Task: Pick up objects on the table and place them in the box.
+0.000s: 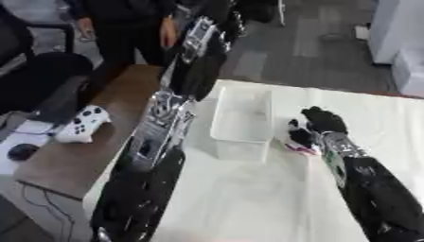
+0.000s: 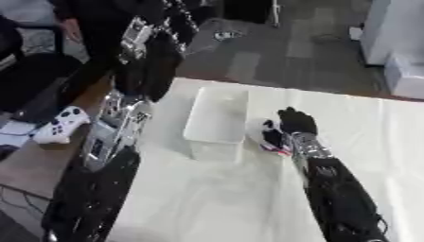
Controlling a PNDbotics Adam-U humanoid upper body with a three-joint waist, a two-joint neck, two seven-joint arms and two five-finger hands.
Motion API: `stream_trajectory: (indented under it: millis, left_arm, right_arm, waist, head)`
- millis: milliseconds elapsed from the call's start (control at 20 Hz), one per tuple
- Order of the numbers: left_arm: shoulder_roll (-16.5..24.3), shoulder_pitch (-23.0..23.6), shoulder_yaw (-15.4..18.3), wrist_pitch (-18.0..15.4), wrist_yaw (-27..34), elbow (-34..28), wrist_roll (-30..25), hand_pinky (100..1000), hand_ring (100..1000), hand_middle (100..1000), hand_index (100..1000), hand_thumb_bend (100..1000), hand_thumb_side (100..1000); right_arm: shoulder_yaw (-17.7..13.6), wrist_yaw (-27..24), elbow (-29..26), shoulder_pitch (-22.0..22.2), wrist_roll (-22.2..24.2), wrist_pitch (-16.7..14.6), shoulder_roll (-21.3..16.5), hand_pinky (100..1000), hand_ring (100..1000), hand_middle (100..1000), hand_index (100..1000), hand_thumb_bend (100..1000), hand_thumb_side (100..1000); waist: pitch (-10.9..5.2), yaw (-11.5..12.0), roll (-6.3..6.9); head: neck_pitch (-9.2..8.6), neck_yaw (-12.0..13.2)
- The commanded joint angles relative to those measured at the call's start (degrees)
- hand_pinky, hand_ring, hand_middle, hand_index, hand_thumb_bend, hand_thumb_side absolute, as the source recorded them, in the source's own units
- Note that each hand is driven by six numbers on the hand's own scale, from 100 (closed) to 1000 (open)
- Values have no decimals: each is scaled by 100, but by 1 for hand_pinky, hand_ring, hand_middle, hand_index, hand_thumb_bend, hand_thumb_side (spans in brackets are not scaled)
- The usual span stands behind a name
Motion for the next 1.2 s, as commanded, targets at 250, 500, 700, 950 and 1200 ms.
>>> stream_trajectory:
  millis: [250, 500, 700, 950, 1200]
  left_arm:
    - [-30, -87, 20, 16, 14, -104, 1, 994, 806, 862, 953, 102, 832]
    - [-39, -100, 19, 19, 15, -113, 2, 993, 806, 862, 953, 102, 832]
    - [-51, -109, 20, 26, 16, -121, 7, 993, 806, 862, 953, 103, 832]
    - [-62, -123, 18, 34, 19, -135, 14, 993, 806, 861, 953, 104, 832]
    - [-77, -134, 16, 46, 20, -146, 18, 993, 807, 861, 953, 105, 832]
  right_arm:
    - [40, -41, 10, -21, -94, 91, 1, 731, 831, 902, 956, 138, 976]
    - [31, 57, 5, 119, -195, 268, 48, 753, 834, 901, 957, 156, 977]
    - [2, -24, 34, 226, -303, 318, 73, 777, 838, 906, 969, 176, 975]
    - [-33, -163, 109, 403, -411, 392, 102, 849, 846, 915, 975, 213, 965]
    - [-49, -285, 325, 626, -339, 423, 180, 965, 861, 926, 973, 241, 945]
  waist:
    - [-37, 19, -8]
    - [-27, 31, -9]
    - [-21, 43, -13]
    - [-12, 59, -19]
    - [-2, 76, -23]
  head:
    - [-1, 78]
    - [-5, 189]
    - [-15, 265]
    - [-30, 393]
    - [-45, 430]
